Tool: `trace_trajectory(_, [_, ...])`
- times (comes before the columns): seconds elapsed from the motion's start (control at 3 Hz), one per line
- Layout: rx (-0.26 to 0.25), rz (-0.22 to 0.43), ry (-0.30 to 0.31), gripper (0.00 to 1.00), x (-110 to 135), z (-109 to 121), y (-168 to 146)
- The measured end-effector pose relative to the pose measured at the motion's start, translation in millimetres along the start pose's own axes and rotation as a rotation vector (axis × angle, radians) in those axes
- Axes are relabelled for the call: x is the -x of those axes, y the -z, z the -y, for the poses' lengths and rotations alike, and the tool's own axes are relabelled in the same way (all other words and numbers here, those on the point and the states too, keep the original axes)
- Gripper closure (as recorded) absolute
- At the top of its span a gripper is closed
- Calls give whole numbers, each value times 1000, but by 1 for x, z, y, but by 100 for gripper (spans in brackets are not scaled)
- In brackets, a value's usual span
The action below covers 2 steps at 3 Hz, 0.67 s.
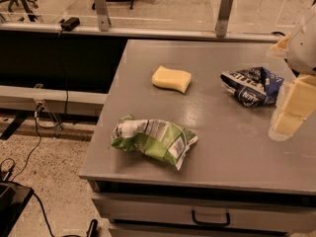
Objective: Pick sponge
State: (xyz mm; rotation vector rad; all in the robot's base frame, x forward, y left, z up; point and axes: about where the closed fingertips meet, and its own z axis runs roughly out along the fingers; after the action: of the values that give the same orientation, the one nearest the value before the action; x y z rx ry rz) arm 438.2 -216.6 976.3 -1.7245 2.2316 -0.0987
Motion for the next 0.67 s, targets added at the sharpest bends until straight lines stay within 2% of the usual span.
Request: trace_trajectory(0.67, [19, 26, 16, 0, 7, 0, -4])
